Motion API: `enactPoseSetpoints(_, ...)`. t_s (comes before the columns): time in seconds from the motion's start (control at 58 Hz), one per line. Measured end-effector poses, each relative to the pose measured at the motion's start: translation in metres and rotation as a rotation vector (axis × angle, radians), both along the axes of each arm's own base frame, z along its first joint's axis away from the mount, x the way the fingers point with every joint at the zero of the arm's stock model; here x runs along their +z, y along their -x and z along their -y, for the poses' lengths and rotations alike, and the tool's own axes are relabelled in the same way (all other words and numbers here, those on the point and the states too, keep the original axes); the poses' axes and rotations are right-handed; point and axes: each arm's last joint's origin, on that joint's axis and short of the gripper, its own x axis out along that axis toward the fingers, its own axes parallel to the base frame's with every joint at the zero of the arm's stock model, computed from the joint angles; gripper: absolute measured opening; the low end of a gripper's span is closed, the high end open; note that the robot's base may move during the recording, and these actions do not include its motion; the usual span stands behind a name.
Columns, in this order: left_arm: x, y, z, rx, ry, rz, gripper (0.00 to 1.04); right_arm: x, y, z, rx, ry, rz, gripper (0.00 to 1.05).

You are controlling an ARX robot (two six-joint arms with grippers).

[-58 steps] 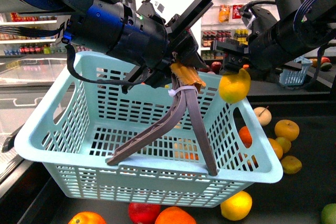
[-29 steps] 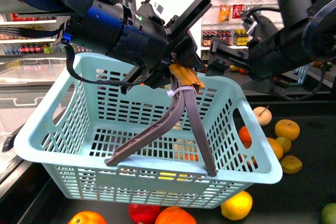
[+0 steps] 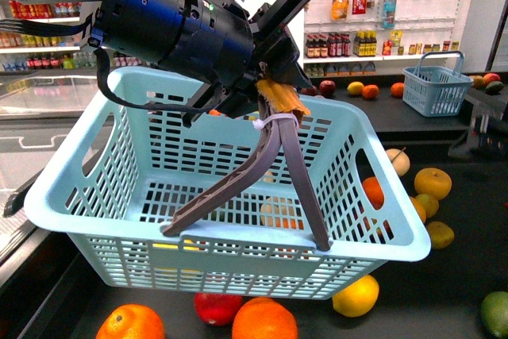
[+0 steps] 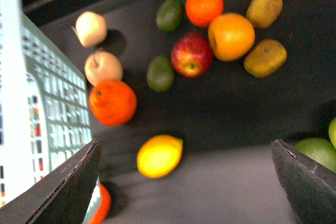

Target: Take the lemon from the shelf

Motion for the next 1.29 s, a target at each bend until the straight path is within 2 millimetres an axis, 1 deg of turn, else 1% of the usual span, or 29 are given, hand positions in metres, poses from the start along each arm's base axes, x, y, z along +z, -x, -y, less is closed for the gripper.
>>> enactPoseSetpoints(0.069,0.0,0.0,0.0,0.001,0.0,0.0,0.16,-0.026,0.004,0.004,0.014,0.028,-0.041,0.97)
enactPoseSetpoints(0.086,0.0,0.0,0.0,0.002,-0.001,0.0,0.16,-0.029,0.004,0.004,0.015,0.029,-0.048,0.97)
enactPoseSetpoints(0.121,0.0,0.0,0.0,0.003,-0.001,0.0,0.16,-0.044,0.007,0.005,0.03,0.039,-0.072,0.97)
enactPoseSetpoints(0.138,0.0,0.0,0.0,0.003,-0.001,0.0,0.16,-0.048,0.007,0.005,0.032,0.04,-0.078,0.97)
enactPoseSetpoints(0.172,0.0,0.0,0.0,0.002,-0.001,0.0,0.16,-0.062,0.009,0.005,0.044,0.053,-0.102,0.97)
enactPoseSetpoints(0.241,0.0,0.0,0.0,0.002,-0.001,0.001,0.16,-0.081,0.011,0.002,0.055,0.064,-0.149,0.97)
enactPoseSetpoints(0.293,0.0,0.0,0.0,0.002,-0.001,0.001,0.16,-0.094,0.01,-0.003,0.057,0.068,-0.192,0.97)
enactPoseSetpoints(0.345,0.0,0.0,0.0,0.001,0.0,0.0,0.16,-0.11,0.004,-0.014,0.062,0.059,-0.249,0.97)
enactPoseSetpoints(0.397,0.0,0.0,0.0,0.001,0.0,0.0,0.16,-0.117,-0.003,-0.024,0.056,0.055,-0.276,0.97)
enactPoseSetpoints(0.517,0.0,0.0,0.0,0.001,0.0,0.0,0.16,-0.127,-0.027,-0.047,0.015,0.029,-0.312,0.97)
enactPoseSetpoints(0.655,0.0,0.0,0.0,0.002,-0.001,0.0,0.16,-0.138,-0.047,-0.06,-0.061,0.005,-0.342,0.97)
enactPoseSetpoints(0.81,0.0,0.0,0.0,0.002,-0.001,0.001,0.16,-0.151,-0.062,-0.062,-0.139,-0.045,-0.384,0.97)
enactPoseSetpoints(0.931,0.0,0.0,0.0,0.001,-0.001,0.0,0.16,-0.158,-0.07,-0.065,-0.183,-0.086,-0.424,0.97)
enactPoseSetpoints(1.069,0.0,0.0,0.0,0.001,0.0,0.0,0.16,-0.162,-0.079,-0.078,-0.199,-0.14,-0.439,0.97)
enactPoseSetpoints(1.155,0.0,0.0,0.0,0.001,0.0,0.0,0.16,-0.161,-0.085,-0.09,-0.204,-0.174,-0.437,0.97)
enactPoseSetpoints(1.293,0.0,0.0,-0.001,0.004,-0.002,0.001,0.16,-0.16,-0.093,-0.102,-0.234,-0.194,-0.445,0.97)
